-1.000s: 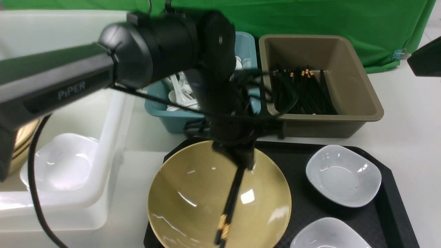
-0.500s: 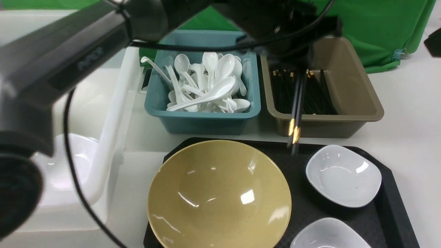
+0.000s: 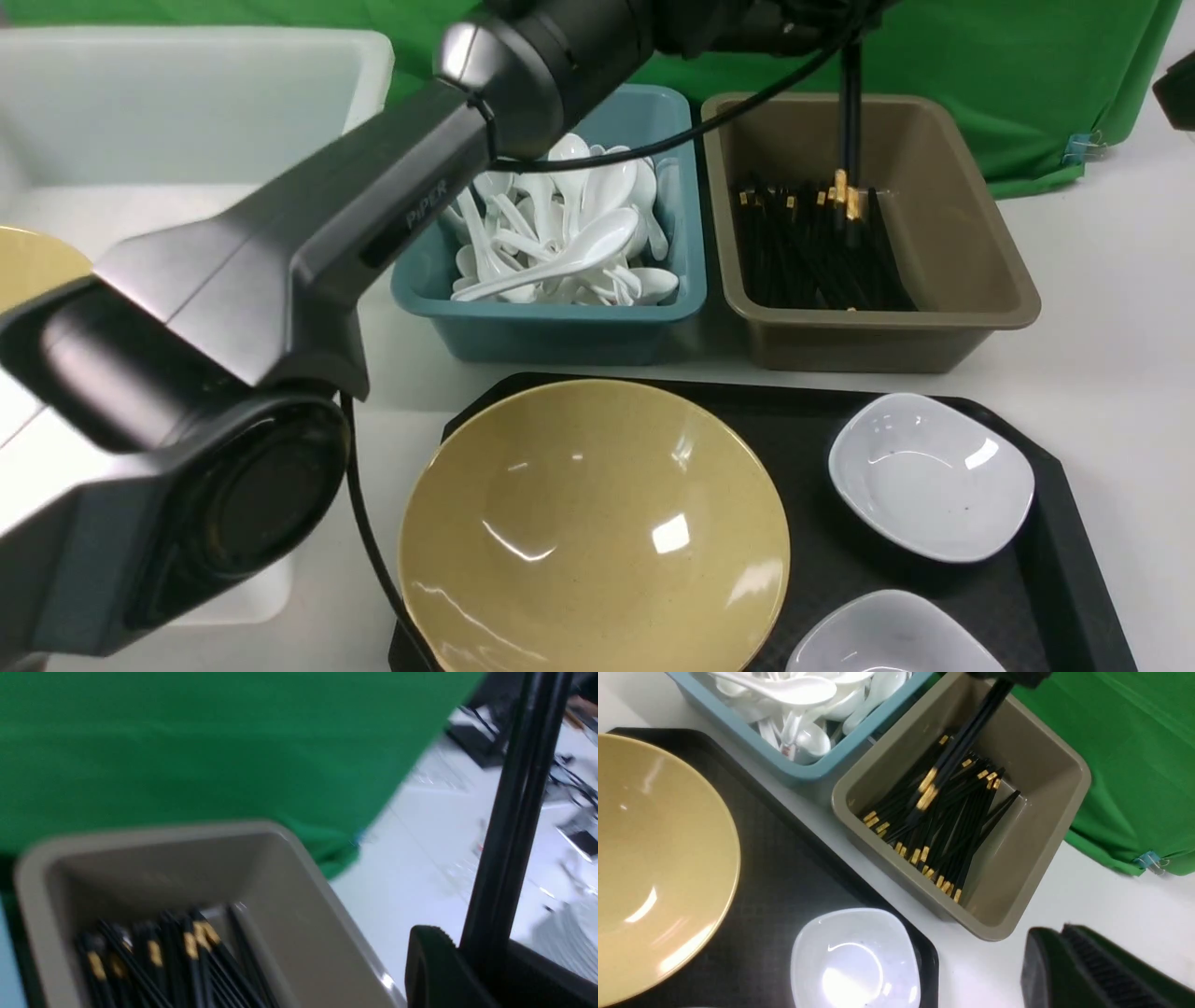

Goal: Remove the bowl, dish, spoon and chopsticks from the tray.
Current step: Use the left arm to put the chopsticks into the small storage box on the right, then use the left arm to grab the yellow noodle bowl on the left

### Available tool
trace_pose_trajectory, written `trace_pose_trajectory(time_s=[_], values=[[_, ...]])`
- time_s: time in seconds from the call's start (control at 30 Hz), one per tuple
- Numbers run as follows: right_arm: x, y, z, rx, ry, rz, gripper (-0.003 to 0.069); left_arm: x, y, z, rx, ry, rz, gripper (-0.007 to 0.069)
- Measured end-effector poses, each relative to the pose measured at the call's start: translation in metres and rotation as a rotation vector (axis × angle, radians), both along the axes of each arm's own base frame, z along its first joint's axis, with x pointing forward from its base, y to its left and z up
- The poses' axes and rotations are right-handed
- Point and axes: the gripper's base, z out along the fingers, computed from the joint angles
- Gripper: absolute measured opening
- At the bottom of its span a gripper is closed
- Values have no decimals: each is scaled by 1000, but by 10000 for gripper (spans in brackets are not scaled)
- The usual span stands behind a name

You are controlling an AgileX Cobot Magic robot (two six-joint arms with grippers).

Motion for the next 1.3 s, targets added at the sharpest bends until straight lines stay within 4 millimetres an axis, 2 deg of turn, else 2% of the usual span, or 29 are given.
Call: trace_pose_trajectory(time_s=[0.17,0.43,0.5,0.53,0.7,0.73,0.77,0.83,0.9,1.0,1.03,1.1,1.23,1.3], values=[[0,0,0,-1,1,0,18,17,5,-16,25,-69,42,52],[0,0,0,-2,-1,-1,18,15,-1,-18,76,-126,35,85],[0,0,0,-2,-1,-1,15,15,-2,-19,91,-135,34,163],[0,0,0,-2,-1,-1,15,15,-2,-19,92,-136,35,178],[0,0,0,-2,-1,-1,14,13,-3,-22,128,-124,29,388],[0,0,0,-2,-1,0,14,13,-3,-22,130,-122,29,395],[0,0,0,-2,-1,0,14,12,-2,-24,157,-85,24,444],[0,0,0,-2,-1,0,15,7,2,-25,219,-19,17,455],[0,0,0,-2,-1,-1,15,2,5,-22,262,14,9,445],[0,0,0,14,4,-11,15,-24,24,5,416,142,-24,250],[0,0,0,17,5,-11,17,-36,33,21,458,160,-38,141],[-1,0,1,22,3,-11,18,-54,47,40,535,206,-62,51],[-5,-1,3,37,-1,-6,18,-86,74,73,567,247,-67,-9],[-8,-1,4,50,-2,-1,18,-104,86,72,579,306,-79,-15]])
